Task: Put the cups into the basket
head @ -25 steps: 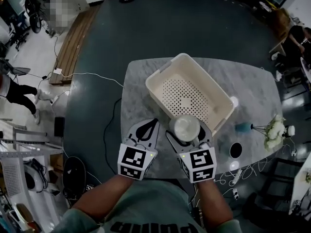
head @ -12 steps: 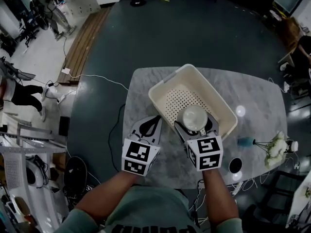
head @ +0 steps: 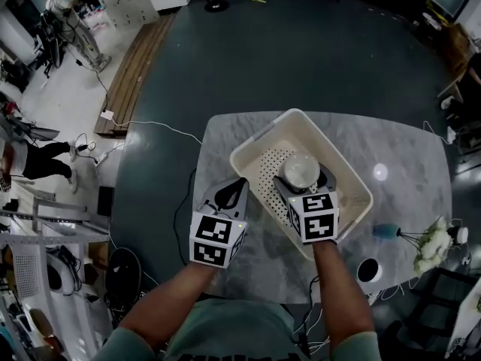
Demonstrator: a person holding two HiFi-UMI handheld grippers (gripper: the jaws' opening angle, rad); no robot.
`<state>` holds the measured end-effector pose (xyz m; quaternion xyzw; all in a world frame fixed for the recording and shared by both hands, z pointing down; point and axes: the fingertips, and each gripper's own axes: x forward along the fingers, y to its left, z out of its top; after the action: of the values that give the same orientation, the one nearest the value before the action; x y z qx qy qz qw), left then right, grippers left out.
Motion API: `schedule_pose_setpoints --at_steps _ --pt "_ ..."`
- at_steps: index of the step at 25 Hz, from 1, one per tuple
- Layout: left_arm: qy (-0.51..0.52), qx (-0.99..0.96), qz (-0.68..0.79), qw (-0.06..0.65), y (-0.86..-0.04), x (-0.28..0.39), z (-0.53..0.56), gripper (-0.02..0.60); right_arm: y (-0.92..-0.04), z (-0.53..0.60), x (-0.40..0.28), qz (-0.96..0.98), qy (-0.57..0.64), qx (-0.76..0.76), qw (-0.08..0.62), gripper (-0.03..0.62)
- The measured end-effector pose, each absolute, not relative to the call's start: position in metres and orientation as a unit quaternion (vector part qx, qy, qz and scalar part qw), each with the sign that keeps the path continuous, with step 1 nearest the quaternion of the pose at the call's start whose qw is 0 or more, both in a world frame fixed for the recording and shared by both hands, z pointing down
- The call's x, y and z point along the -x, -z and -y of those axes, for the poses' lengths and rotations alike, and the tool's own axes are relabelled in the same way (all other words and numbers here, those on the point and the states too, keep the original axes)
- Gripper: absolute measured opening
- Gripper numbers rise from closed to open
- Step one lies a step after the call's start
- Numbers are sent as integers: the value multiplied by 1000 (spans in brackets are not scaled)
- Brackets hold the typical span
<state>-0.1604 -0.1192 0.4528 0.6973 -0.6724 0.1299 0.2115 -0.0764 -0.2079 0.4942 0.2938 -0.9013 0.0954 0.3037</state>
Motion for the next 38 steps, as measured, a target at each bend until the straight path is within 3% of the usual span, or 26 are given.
schedule_pose_setpoints --at_steps 19,38 --pt "-143 -693 664 241 -482 176 141 8 -587 254 96 867 -126 -321 359 402" --pt "-136 -702 655 244 -482 179 144 8 -623 248 93 849 -159 -317 392 402"
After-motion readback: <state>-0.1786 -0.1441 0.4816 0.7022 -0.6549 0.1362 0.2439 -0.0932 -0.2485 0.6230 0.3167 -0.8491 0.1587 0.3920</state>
